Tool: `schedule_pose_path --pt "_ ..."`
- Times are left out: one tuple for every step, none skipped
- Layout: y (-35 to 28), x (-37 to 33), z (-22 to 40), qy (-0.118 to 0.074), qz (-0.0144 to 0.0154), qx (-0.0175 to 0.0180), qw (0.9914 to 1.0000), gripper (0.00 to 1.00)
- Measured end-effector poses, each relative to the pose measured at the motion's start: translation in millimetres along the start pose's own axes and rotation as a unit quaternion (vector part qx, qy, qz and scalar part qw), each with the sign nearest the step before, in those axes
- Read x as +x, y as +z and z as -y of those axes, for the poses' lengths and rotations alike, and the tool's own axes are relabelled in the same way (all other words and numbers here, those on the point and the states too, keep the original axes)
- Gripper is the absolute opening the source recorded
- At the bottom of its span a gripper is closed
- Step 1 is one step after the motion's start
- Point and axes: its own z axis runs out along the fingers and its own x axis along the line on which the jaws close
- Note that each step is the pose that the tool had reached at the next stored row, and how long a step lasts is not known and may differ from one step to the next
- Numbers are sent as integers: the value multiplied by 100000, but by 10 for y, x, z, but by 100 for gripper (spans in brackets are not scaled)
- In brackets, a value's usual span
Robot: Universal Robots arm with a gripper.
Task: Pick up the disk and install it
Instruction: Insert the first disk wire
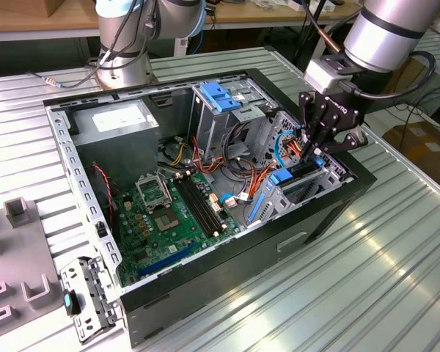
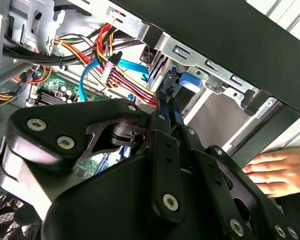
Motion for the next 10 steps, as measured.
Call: schedule_pose_path --pt "0 8 0 37 1 0 100000 16" --pt "2 11 0 52 14 0 100000 16" --pt "3 11 1 59 8 -1 100000 16" --pt "4 12 1 64 4 0 100000 16" --pt "7 12 1 66 11 -1 100000 16" --pt "7 12 1 69 8 -1 100000 16" --pt "9 12 1 73 7 0 100000 16" --pt "12 12 1 74 7 -1 100000 16" --pt "15 12 1 74 7 -1 100000 16" --pt "17 12 1 76 5 -2 100000 16"
